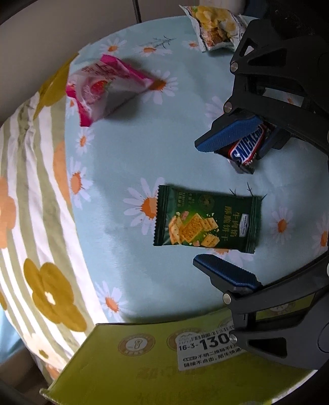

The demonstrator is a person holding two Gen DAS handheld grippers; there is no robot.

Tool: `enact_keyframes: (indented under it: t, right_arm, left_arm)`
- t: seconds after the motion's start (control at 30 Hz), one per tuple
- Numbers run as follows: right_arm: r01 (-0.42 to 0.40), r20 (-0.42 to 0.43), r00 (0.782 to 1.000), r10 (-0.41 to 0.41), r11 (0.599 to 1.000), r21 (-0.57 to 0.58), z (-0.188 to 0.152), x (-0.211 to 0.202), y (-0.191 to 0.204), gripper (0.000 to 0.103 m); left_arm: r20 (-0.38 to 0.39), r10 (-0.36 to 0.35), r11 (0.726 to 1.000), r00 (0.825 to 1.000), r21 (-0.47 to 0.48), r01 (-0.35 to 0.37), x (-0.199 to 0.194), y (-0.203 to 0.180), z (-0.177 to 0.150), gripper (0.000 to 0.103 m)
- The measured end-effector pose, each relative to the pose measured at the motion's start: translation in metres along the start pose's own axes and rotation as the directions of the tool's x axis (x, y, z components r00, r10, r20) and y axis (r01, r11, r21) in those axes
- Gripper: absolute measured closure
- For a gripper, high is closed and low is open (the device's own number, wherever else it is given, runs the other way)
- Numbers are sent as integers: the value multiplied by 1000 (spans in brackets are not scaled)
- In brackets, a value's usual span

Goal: Organize snacks
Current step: 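Grasp the Snickers bar with the right gripper while the left gripper grasps the green cracker packet, then carry the green packet and Snickers bar over the yellow box and release them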

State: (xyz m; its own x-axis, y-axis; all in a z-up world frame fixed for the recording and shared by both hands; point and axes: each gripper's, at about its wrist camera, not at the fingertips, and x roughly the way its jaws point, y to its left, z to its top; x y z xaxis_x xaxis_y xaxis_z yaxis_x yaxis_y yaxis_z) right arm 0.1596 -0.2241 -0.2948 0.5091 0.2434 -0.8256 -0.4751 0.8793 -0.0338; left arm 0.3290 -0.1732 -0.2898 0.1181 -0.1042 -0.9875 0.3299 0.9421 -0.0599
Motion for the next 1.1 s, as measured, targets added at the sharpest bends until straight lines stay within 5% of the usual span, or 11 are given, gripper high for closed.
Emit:
enact_keyframes:
  t: [0.3,0.63,0.87,1.1]
  right_arm:
    - [35,-21,999,-34,997,64,-10,-1,-39,77]
    - [44,-23,999,-41,990,132,-26,-15,-81,77]
    - [50,-21,999,-47,984,170,-24,-28,-91,77]
    - [93,-8,996,-93,979,179,-2,-48,-86,77]
  left_arm:
    - [-20,24,1000,1000,-19,-24,9,8,-5,23]
    - [-21,46,999,999,20,-45,12,10,-15,62]
    - [-3,24,1000,1000,16,-24,5,10,-20,62]
    - [95,-16,1000,995,-2,16,-43,-1,-24,62]
